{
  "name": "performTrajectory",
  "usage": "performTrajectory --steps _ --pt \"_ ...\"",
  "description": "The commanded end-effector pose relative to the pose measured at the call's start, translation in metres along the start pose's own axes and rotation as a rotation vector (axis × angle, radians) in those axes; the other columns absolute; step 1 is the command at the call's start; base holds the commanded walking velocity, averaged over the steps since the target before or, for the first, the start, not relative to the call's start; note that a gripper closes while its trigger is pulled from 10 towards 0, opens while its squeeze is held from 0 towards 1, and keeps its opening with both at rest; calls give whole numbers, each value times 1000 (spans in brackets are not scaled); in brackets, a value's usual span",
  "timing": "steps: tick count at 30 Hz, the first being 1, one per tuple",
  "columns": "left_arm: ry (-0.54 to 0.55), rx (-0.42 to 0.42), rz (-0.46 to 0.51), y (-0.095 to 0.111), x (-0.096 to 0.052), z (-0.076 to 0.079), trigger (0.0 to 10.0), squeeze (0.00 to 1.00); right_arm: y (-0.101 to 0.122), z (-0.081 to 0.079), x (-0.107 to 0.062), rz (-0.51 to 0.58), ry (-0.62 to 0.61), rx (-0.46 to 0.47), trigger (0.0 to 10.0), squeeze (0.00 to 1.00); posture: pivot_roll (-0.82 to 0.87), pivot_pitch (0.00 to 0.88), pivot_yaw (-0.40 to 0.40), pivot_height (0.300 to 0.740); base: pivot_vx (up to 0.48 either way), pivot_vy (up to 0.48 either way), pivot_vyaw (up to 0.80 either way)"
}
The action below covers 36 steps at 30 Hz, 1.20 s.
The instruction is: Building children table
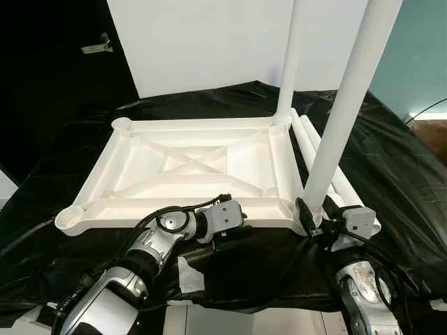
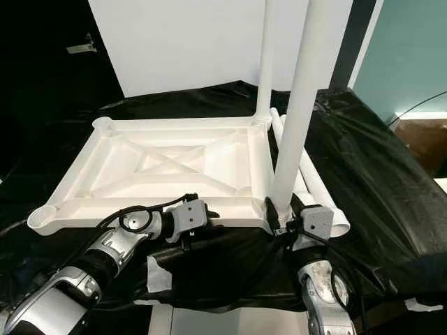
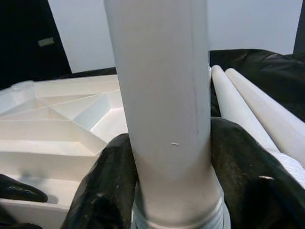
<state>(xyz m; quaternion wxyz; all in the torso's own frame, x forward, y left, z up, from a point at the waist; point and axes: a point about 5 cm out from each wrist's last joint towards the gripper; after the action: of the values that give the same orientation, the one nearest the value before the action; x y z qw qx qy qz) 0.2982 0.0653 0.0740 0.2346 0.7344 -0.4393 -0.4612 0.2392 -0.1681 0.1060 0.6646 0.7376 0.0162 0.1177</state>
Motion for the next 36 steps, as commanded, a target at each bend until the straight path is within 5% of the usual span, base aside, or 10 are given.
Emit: performTrajectory --steps 1,2,5,6,10,16,23,36 --pt "-343 -54 -86 -21 13 61 10000 0 -2 4 2 -16 -25 -6 10000 925 -159 32 35 740 0 0 0" --pt "-344 -54 -86 -21 14 62 10000 0 2 6 3 -7 -15 -14 10000 1000 -161 33 34 740 0 0 0" --pt "-343 -53 -87 -20 16 62 10000 0 12 6 9 10 62 -71 10000 1000 -167 36 28 740 0 0 0" --pt "-342 -53 -86 -20 17 62 10000 0 16 4 11 13 104 -103 10000 0 -168 37 26 740 0 0 0" --pt "-337 -58 -81 -18 20 64 10000 0 25 5 13 10 206 -168 10000 0 -172 40 20 740 0 0 0" --pt "-338 -61 -80 -18 21 67 10000 0 28 8 11 -14 249 -167 10000 0 -171 43 14 740 0 0 0" --pt "-339 -69 -83 -20 21 71 10000 0 39 21 -2 -131 450 -124 10000 0 -177 52 9 740 0 0 0" --pt "-346 -55 -86 -19 23 69 10000 0 43 41 -11 -262 547 -123 10000 0 -185 46 21 740 0 0 0"
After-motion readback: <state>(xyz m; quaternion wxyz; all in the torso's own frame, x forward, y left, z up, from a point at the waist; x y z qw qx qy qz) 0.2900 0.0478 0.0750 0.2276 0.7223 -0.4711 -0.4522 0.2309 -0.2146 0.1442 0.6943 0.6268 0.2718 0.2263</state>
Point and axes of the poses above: a point about 5 cm out from each wrist's last joint towards the gripper, its own x axis pointing out of the wrist towards the gripper, its own y axis along the axis of the wrist's last joint, z = x × y, and after that the axes turned 10 degrees about x, right-handed
